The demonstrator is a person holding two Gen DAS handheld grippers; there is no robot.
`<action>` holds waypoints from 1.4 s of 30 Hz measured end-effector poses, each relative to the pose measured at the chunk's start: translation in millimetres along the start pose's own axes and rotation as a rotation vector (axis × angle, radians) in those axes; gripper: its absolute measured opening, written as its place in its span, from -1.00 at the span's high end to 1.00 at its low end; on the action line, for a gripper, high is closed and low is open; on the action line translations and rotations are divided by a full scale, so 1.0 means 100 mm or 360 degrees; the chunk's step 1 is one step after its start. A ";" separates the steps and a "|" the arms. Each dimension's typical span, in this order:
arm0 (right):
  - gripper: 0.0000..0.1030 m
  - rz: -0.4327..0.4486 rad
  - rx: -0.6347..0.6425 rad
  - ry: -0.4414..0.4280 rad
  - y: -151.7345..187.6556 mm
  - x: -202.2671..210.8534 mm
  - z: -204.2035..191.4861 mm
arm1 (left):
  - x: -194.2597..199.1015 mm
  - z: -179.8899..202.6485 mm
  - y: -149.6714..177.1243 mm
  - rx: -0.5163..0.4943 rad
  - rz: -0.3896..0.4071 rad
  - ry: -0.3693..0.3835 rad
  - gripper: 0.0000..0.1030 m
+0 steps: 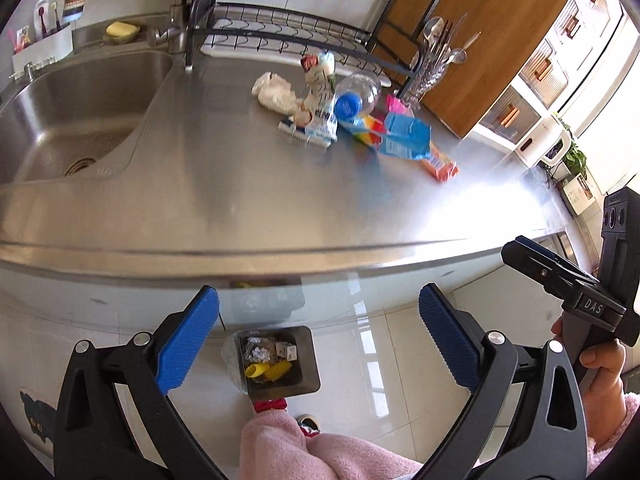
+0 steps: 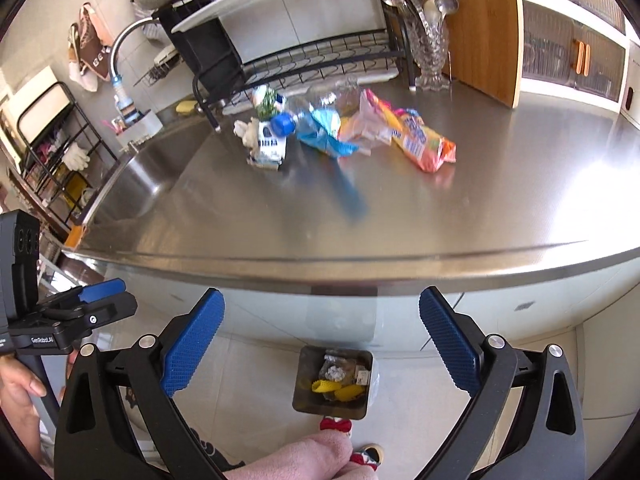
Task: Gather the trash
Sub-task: 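Raise both tools back up to the remaining trash on the counter, then grasp the white printed wrapper with the left tool while the right tool grasps the blue wrapper, then carry both wrappers off the counter down over the floor bin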
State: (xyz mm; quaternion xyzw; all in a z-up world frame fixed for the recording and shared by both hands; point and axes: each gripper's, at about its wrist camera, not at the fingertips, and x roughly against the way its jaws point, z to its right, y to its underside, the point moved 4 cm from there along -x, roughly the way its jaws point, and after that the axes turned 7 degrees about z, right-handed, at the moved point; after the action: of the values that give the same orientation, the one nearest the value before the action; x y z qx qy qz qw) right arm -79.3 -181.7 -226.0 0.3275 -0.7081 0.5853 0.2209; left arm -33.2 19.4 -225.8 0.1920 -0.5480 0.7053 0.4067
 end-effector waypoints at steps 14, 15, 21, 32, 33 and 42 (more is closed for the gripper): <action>-0.91 0.0108 -0.0095 -0.0011 -0.93 -0.60 0.11 | -0.65 -0.05 -1.13 -0.0090 0.0081 0.0036 -0.84; -0.91 0.0102 -0.0096 -0.0013 -0.96 -0.66 0.11 | -0.70 -0.06 -1.18 -0.0090 0.0084 0.0041 -0.84; -0.59 0.0063 -0.0111 -0.0055 -1.06 -0.97 0.18 | -1.10 -0.10 -1.47 -0.0090 0.0054 0.0041 -0.80; 0.01 -0.0059 -0.0067 -0.0072 -1.03 -1.36 0.16 | -1.74 0.04 -1.71 -0.0165 -0.0078 0.0077 -0.18; 0.10 -0.0067 -0.0070 -0.0075 -1.02 -1.38 0.16 | -1.78 0.04 -1.70 -0.0165 -0.0093 0.0077 -0.04; 0.73 -0.0120 -0.0030 -0.0120 -0.95 -1.43 0.12 | -1.80 0.10 -1.58 -0.0210 -0.0119 0.0085 0.93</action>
State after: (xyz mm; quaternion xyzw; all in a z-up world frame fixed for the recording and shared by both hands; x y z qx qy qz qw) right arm 88.4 -173.4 -262.8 0.3737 -0.7085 0.5572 0.2191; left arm 196.3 -44.9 -254.2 0.1662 -0.5746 0.6569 0.4590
